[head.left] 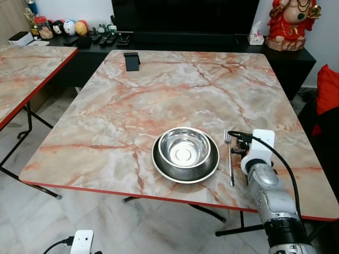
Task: Setting the table
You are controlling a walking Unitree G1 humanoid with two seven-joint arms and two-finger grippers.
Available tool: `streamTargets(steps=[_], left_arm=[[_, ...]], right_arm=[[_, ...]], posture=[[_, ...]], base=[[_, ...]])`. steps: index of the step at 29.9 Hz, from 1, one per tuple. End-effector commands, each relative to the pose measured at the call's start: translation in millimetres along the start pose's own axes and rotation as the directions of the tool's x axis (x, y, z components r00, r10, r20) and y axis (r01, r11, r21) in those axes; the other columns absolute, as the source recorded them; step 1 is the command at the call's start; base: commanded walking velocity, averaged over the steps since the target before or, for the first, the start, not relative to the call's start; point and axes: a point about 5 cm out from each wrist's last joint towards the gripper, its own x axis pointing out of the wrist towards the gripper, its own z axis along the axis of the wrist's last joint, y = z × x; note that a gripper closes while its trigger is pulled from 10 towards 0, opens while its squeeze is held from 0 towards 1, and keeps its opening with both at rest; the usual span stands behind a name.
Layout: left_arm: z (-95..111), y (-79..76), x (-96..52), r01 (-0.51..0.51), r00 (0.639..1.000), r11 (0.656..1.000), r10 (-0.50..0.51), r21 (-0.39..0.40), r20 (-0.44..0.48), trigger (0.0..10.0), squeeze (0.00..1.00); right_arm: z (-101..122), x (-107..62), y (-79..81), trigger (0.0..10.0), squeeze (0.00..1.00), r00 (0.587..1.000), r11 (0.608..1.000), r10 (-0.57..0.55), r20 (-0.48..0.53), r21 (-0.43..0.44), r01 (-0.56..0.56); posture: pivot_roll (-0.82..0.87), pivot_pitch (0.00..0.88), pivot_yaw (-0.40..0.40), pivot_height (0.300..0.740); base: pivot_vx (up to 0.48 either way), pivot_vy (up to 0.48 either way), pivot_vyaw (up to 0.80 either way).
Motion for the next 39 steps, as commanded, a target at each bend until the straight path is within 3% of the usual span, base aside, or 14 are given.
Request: streamTargets(steps=[1,5,8,11,22,39], left_arm=[[-2.6,1.9,-0.6,-0.004,1.0,1.0,0.004,0.0,-0.012,10.0,0.0],[-3.6,2.2,-1.0,-0.006,1.0,1.0,0.006,-0.013,-0.008,10.0,0.0],[-5.5,2.5,-1.5,-0.01,1.0,1.0,0.01,-0.015,-0.01,10.0,0.0],[-6.6,2.3,-1.7,-0.01,1.0,1.0,0.01,-0.014,-0.013,10.0,0.0],[-10.5,-1.5,-2.1,-0.002,1.0,0.999,0.001,-0.04,-0.021,10.0,0.0],[-11.6,-3.7,-2.1,0.006,1.0,1.0,-0.007,-0.03,-0.025,10.0,0.0]], right_arm=[[11.5,-2.4,0.9,10.0,0.0,0.996,1.0,-0.005,0.092,-0.008,0.006],[15.3,-9.1,2.1,10.0,0.0,0.985,1.0,-0.013,0.174,0.008,0.012],[16.6,-19.7,0.9,10.0,0.0,0.965,0.999,-0.008,0.264,-0.033,0.018],[16.3,-24.2,1.1,10.0,0.0,0.959,1.0,-0.008,0.283,-0.014,0.013],[10.7,-23.9,6.3,10.0,0.0,0.959,1.0,-0.011,0.283,-0.012,0.015],[20.0,-17.4,15.4,10.0,0.0,0.949,1.0,0.018,0.314,-0.007,-0.017]], posture=[[-0.08,0.0,0.02,0.74],[-0.07,0.0,0.014,0.74],[-0.07,0.0,0.005,0.74],[-0.07,0.0,-0.001,0.74],[-0.07,0.0,-0.02,0.74],[-0.07,0.0,-0.033,0.74]], base=[[0.0,0.0,0.0],[0.0,0.0,0.0],[0.0,0.0,0.0],[0.0,0.0,0.0],[0.0,0.0,0.0],[0.0,0.305,0.0]])
